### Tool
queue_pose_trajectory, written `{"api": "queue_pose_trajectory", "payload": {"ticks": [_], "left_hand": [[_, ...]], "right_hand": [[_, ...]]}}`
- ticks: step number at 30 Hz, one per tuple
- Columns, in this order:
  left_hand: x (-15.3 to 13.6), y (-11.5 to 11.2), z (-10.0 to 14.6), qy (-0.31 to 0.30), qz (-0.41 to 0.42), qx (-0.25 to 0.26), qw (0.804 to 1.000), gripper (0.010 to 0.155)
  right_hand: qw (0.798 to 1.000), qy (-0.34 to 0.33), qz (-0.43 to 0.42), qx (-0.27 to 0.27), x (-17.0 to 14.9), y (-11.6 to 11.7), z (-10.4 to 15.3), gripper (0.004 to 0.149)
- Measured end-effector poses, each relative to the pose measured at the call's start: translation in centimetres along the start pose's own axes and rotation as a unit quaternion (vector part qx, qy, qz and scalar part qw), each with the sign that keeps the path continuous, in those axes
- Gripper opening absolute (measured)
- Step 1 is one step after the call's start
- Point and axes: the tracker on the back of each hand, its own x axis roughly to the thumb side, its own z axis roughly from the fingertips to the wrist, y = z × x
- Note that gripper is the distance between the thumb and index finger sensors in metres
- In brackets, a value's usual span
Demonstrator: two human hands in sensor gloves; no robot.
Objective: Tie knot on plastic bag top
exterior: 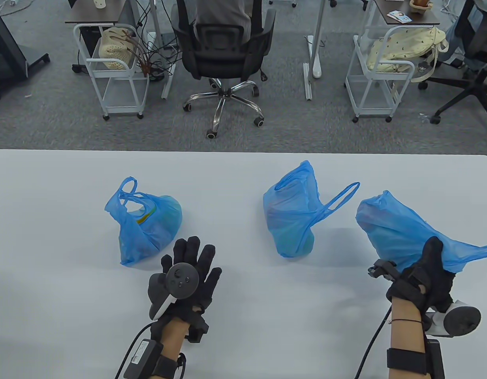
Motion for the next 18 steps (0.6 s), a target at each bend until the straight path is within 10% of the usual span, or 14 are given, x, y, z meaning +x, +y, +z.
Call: {"api": "queue_pose_trajectory", "payload": {"ticks": [7, 18], "left_hand": [[0.8, 0.8, 0.3, -0.019, 0.036, 0.021, 0.999, 0.066], [2.8, 3.7, 1.6, -0.132, 0.216, 0.066, 0.965, 0.091]], "right_hand": [[0.992, -0.101, -0.065, 0.026, 6.1, 1.3, 1.1, 0.024], [0.971, -0.055, -0.142, 0.185, 9.5, 6.0, 7.9, 0.024]]}}
